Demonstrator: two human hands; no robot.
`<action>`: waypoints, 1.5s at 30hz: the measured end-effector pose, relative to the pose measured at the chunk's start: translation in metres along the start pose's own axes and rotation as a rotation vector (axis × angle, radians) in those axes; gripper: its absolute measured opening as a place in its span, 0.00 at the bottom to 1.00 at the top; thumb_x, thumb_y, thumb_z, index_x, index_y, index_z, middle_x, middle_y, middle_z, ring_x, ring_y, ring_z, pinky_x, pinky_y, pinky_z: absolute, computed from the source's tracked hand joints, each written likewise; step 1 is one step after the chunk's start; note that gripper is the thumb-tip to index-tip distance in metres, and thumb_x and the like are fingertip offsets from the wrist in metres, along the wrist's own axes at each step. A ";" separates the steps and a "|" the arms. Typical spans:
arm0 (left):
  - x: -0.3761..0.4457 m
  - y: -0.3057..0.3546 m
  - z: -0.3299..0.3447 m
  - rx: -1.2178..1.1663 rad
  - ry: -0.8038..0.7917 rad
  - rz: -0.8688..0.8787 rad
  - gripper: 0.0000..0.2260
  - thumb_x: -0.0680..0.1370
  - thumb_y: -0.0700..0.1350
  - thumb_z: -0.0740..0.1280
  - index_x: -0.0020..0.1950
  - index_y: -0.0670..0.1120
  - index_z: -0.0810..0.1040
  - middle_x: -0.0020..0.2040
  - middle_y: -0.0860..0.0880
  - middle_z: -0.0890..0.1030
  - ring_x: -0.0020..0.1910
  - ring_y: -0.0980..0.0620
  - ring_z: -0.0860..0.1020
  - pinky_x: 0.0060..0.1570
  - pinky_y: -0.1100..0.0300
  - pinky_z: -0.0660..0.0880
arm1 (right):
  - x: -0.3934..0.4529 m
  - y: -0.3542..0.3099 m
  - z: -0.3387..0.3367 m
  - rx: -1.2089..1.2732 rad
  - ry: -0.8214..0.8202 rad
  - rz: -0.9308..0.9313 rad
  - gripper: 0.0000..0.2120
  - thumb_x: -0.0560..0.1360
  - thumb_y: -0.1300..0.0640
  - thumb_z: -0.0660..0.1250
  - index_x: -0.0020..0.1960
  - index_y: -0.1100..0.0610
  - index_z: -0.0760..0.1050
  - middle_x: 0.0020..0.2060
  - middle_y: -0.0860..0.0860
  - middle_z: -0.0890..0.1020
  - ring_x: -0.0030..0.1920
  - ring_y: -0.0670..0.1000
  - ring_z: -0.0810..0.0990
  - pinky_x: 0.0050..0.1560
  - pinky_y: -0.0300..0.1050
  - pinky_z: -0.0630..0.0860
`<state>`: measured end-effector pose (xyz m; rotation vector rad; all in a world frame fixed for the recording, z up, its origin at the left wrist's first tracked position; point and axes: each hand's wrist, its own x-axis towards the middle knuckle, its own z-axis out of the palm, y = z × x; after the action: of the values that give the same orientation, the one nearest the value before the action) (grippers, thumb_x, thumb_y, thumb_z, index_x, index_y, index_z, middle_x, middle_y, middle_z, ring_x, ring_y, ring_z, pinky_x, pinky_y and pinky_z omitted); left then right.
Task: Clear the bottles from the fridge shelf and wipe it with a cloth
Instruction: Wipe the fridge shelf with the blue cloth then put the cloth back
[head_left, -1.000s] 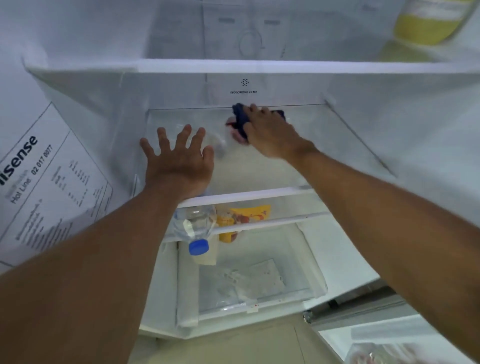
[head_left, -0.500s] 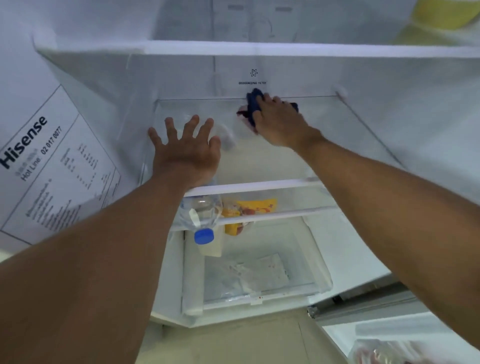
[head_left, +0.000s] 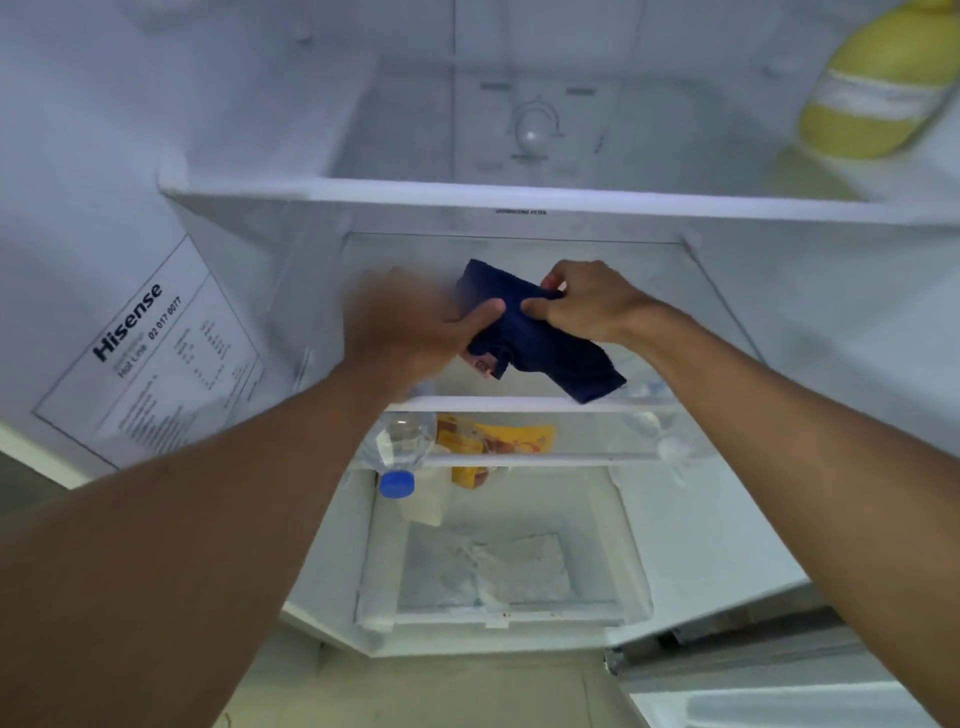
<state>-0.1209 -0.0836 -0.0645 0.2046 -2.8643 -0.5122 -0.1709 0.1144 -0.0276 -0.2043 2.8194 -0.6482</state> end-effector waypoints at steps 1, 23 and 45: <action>0.002 0.012 -0.003 -0.026 -0.092 -0.129 0.26 0.70 0.76 0.63 0.47 0.56 0.84 0.49 0.50 0.81 0.58 0.43 0.73 0.55 0.50 0.67 | -0.001 -0.001 -0.002 0.106 -0.005 0.001 0.10 0.78 0.45 0.66 0.54 0.50 0.74 0.55 0.53 0.79 0.53 0.54 0.78 0.49 0.47 0.76; -0.222 -0.033 -0.216 -0.960 -0.190 -0.067 0.18 0.79 0.39 0.71 0.61 0.60 0.75 0.46 0.52 0.85 0.43 0.54 0.83 0.39 0.60 0.80 | -0.292 -0.127 -0.028 0.693 0.189 -0.186 0.15 0.73 0.64 0.72 0.53 0.47 0.84 0.41 0.52 0.88 0.40 0.51 0.86 0.43 0.45 0.82; -0.337 -0.409 -0.516 -0.624 -0.024 -0.196 0.15 0.74 0.42 0.77 0.56 0.59 0.82 0.40 0.48 0.84 0.39 0.50 0.81 0.42 0.53 0.80 | -0.381 -0.540 0.121 0.705 -0.050 -0.553 0.21 0.72 0.66 0.71 0.59 0.46 0.81 0.57 0.41 0.80 0.49 0.45 0.82 0.47 0.35 0.78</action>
<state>0.3700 -0.5721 0.1964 0.3651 -2.5584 -1.4070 0.2707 -0.3450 0.1840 -0.8446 2.2878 -1.6573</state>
